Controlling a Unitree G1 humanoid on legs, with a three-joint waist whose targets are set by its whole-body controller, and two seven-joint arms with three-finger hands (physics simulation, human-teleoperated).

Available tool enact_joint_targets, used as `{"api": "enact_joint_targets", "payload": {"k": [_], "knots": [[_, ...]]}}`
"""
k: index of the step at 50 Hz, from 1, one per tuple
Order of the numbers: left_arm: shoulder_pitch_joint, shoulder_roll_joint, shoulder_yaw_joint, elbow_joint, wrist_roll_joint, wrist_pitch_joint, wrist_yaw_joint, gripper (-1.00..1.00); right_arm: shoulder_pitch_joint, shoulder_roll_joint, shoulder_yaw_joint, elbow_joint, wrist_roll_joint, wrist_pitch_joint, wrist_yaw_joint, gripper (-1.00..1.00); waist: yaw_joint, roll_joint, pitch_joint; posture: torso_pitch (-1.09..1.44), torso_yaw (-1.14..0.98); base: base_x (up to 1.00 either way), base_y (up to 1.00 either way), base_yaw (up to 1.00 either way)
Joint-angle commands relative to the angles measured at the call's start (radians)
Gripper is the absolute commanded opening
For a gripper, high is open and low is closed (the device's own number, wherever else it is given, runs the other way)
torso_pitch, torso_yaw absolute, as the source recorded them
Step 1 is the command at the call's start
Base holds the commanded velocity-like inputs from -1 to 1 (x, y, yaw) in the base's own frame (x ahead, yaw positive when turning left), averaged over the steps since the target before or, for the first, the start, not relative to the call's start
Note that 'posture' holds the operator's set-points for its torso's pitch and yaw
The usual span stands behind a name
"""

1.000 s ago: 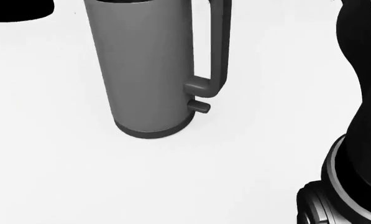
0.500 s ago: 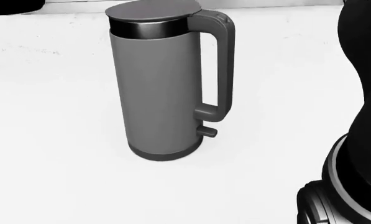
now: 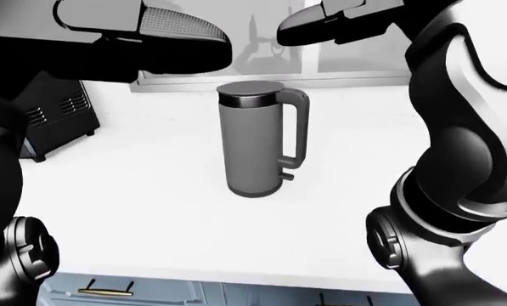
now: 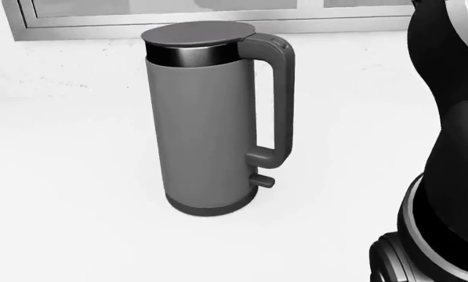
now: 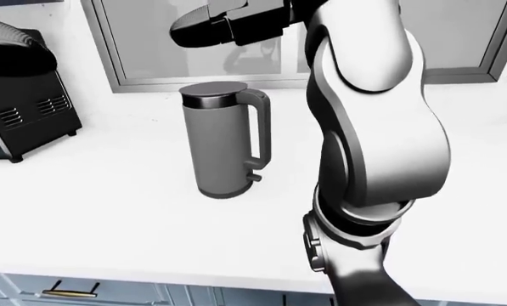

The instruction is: Press the button to open the lid of the electric kettle.

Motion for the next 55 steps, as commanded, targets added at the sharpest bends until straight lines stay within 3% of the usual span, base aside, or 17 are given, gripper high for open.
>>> {"api": "enact_joint_targets", "payload": {"k": [1, 14, 33, 43, 55], "knots": [[-0.020, 0.008, 0.013, 0.015, 0.017, -0.018, -0.001, 1.00, -0.031, -0.004, -0.003, 0.006, -0.010, -0.017, -0.005, 1.00, 0.001, 0.001, 0.000, -0.66, 0.00, 0.00, 0.00, 0.00], [-0.007, 0.000, 0.013, 0.008, 0.037, -0.019, -0.012, 1.00, -0.030, -0.032, 0.003, 0.270, -0.063, -0.169, 0.031, 1.00, 0.001, 0.003, -0.008, -0.66, 0.00, 0.00, 0.00, 0.00], [-0.013, 0.017, 0.014, 0.013, 0.016, -0.027, -0.003, 1.00, -0.033, -0.079, -0.043, 0.725, -0.121, -0.414, 0.049, 1.00, -0.007, 0.006, -0.016, -0.66, 0.00, 0.00, 0.00, 0.00], [-0.007, 0.006, 0.012, 0.013, 0.032, -0.024, -0.013, 1.00, -0.050, -0.125, -0.037, 0.841, -0.175, -0.381, 0.065, 1.00, -0.006, 0.004, -0.017, -0.66, 0.00, 0.00, 0.00, 0.00], [-0.007, 0.004, 0.011, 0.010, 0.033, -0.019, -0.012, 1.00, -0.051, -0.155, -0.047, 1.016, -0.213, -0.454, 0.103, 1.00, -0.005, 0.003, -0.019, -0.66, 0.00, 0.00, 0.00, 0.00]]}}
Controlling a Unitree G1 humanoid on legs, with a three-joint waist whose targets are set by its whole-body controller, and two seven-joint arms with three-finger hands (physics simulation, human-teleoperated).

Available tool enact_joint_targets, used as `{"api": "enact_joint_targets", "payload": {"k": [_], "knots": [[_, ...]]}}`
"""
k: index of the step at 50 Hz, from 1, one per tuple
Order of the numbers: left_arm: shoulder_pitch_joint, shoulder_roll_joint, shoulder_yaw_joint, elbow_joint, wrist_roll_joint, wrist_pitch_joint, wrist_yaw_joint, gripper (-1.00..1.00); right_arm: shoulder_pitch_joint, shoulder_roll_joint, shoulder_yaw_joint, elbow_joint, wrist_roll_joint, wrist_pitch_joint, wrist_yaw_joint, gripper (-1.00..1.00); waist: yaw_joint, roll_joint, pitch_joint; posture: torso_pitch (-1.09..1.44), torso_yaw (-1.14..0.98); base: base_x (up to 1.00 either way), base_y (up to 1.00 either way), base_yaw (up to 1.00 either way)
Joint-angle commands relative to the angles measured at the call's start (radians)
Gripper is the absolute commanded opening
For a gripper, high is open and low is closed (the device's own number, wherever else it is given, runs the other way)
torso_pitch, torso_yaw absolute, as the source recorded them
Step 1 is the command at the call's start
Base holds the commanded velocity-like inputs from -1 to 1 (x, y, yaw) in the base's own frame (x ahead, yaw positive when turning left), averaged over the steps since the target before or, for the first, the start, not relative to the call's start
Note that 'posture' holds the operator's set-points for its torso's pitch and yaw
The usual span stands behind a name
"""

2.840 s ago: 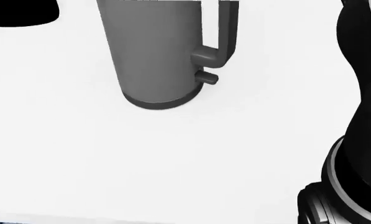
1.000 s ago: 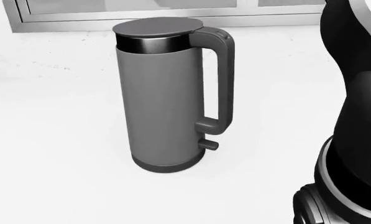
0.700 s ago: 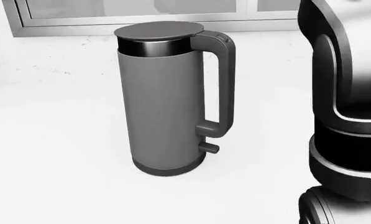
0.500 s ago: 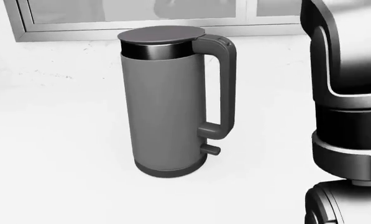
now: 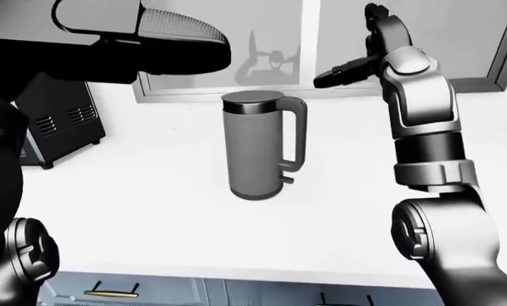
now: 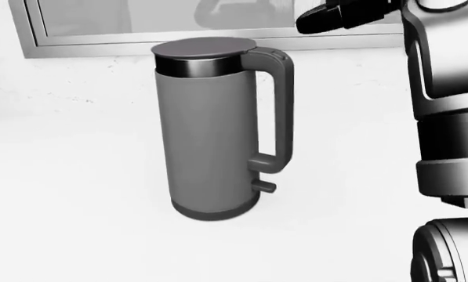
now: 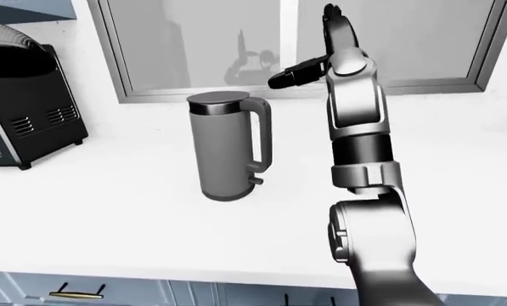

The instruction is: Press the button to open the lid of the electric kettle.

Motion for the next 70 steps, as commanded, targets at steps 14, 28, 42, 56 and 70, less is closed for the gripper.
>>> {"api": "enact_joint_targets", "payload": {"k": [14, 28, 42, 56, 70], "knots": [[-0.017, -0.004, 0.005, 0.016, 0.025, -0.005, -0.001, 1.00, -0.169, -0.012, 0.013, 0.282, -0.064, -0.169, -0.024, 1.00, 0.002, 0.006, 0.002, -0.66, 0.00, 0.00, 0.00, 0.00], [-0.012, -0.012, 0.008, 0.014, 0.041, 0.001, -0.013, 1.00, -0.280, -0.014, 0.009, 0.467, -0.093, -0.234, -0.058, 1.00, 0.002, 0.009, 0.000, -0.66, 0.00, 0.00, 0.00, 0.00], [-0.021, -0.013, 0.010, 0.015, 0.031, 0.011, -0.014, 1.00, -0.322, 0.006, 0.005, 0.601, -0.100, -0.303, -0.178, 1.00, 0.000, 0.011, -0.001, -0.66, 0.00, 0.00, 0.00, 0.00], [-0.018, 0.004, 0.012, 0.019, 0.019, -0.003, -0.010, 1.00, -0.347, 0.050, 0.017, 0.716, -0.135, -0.349, -0.234, 1.00, -0.001, 0.015, 0.000, -0.66, 0.00, 0.00, 0.00, 0.00], [-0.020, 0.007, 0.011, 0.020, 0.019, -0.007, -0.012, 1.00, -0.349, 0.065, 0.018, 0.755, -0.196, -0.383, -0.240, 1.00, 0.005, 0.017, 0.001, -0.66, 0.00, 0.00, 0.00, 0.00]]}}
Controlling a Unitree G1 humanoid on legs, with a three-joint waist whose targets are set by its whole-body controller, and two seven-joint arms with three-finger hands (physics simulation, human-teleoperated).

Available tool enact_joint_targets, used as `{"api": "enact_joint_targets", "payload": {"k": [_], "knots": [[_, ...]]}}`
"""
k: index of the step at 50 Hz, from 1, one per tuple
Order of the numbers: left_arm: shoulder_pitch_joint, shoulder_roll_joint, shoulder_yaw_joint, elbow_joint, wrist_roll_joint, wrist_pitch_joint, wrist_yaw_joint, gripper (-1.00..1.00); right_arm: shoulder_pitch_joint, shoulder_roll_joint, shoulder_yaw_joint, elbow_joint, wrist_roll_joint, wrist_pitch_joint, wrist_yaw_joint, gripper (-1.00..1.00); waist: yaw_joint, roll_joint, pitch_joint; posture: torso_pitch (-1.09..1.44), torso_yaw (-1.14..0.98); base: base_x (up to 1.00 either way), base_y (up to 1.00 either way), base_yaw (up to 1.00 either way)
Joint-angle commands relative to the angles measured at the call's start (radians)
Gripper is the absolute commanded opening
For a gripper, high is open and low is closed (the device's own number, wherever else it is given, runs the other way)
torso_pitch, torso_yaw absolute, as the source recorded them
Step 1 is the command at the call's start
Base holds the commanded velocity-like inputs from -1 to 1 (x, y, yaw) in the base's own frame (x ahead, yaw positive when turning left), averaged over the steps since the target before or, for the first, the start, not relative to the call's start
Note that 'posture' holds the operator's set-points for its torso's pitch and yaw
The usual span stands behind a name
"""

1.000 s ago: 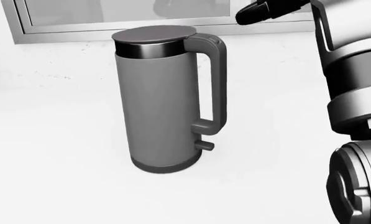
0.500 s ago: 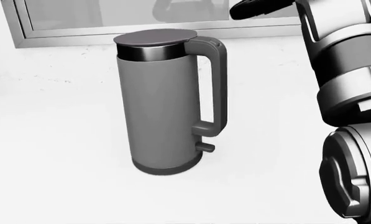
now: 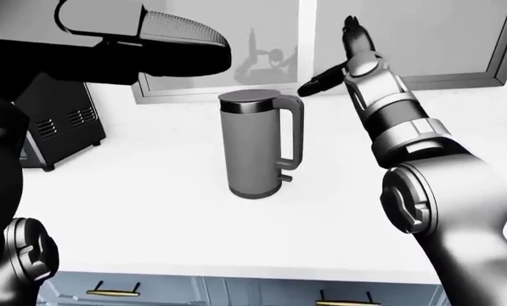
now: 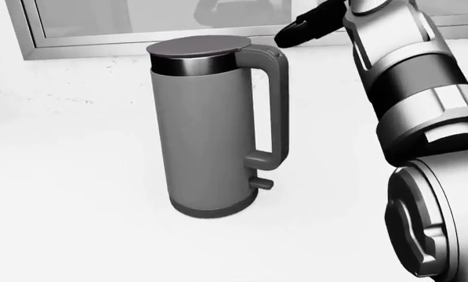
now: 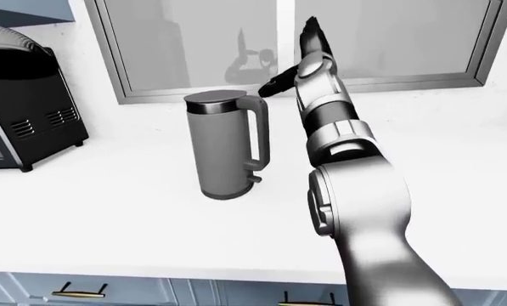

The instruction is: Press the button to open the lid of the electric kettle.

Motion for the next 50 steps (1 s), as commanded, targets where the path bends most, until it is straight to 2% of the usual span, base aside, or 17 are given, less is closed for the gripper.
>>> {"api": "enact_joint_targets", "payload": {"k": [1, 29, 50], "knots": [[-0.022, 0.006, 0.010, 0.017, 0.014, -0.012, 0.005, 1.00, -0.036, -0.009, 0.000, -0.039, -0.012, -0.025, -0.011, 1.00, 0.000, -0.001, -0.002, -0.66, 0.00, 0.00, 0.00, 0.00], [-0.021, 0.004, 0.012, 0.012, 0.016, -0.007, 0.003, 1.00, -0.044, 0.015, -0.001, -0.030, -0.045, -0.010, -0.021, 1.00, 0.002, 0.000, -0.005, -0.66, 0.00, 0.00, 0.00, 0.00], [-0.016, -0.003, 0.011, 0.014, 0.033, -0.006, -0.010, 1.00, -0.039, 0.045, -0.011, -0.017, -0.053, -0.001, -0.123, 1.00, 0.003, 0.001, -0.005, -0.66, 0.00, 0.00, 0.00, 0.00]]}}
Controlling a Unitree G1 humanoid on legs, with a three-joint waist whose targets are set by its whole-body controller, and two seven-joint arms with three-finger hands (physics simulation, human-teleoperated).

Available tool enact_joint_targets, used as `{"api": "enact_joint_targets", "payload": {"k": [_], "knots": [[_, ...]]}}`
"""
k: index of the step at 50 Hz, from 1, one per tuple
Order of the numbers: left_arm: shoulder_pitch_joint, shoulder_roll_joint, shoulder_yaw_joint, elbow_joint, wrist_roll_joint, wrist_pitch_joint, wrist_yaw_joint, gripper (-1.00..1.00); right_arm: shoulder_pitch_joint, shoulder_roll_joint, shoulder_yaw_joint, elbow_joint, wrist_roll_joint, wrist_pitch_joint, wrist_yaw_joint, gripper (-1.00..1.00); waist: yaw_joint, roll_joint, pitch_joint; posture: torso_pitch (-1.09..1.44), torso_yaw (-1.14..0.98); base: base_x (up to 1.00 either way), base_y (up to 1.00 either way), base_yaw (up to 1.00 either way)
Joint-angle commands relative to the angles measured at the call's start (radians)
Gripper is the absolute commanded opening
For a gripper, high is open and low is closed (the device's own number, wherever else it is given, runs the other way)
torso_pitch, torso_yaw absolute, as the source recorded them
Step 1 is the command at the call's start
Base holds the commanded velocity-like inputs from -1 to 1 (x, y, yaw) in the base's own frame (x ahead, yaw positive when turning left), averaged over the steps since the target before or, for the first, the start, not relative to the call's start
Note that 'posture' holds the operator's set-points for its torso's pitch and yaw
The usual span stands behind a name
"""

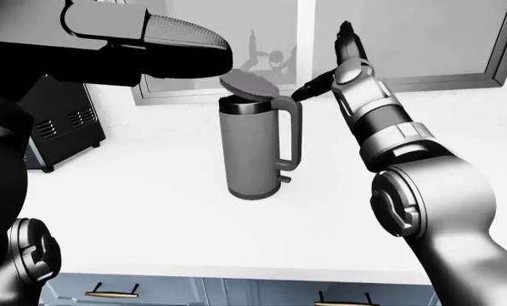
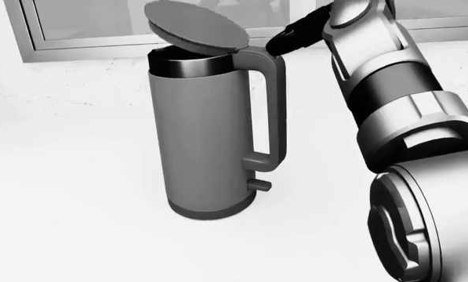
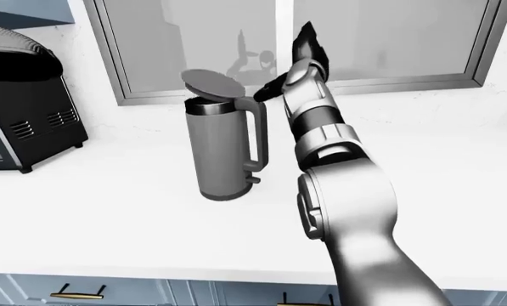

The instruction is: Press the button to open the lid of the electric kettle.

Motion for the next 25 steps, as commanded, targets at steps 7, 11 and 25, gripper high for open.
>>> {"api": "enact_joint_targets", "payload": {"k": [7, 11, 25], "knots": [[-0.018, 0.005, 0.013, 0.014, 0.013, -0.012, 0.005, 1.00, -0.036, -0.004, 0.007, -0.037, -0.017, -0.026, -0.037, 1.00, 0.000, 0.000, -0.001, -0.66, 0.00, 0.00, 0.00, 0.00], [-0.016, 0.003, 0.011, 0.012, 0.015, -0.012, 0.005, 1.00, -0.040, -0.004, 0.007, -0.038, -0.021, -0.032, -0.059, 1.00, 0.001, -0.001, -0.002, -0.66, 0.00, 0.00, 0.00, 0.00], [-0.016, -0.004, 0.011, 0.013, 0.026, -0.007, -0.003, 1.00, -0.052, -0.053, -0.005, -0.045, -0.019, -0.035, -0.103, 1.00, 0.007, -0.005, 0.000, -0.66, 0.00, 0.00, 0.00, 0.00]]}}
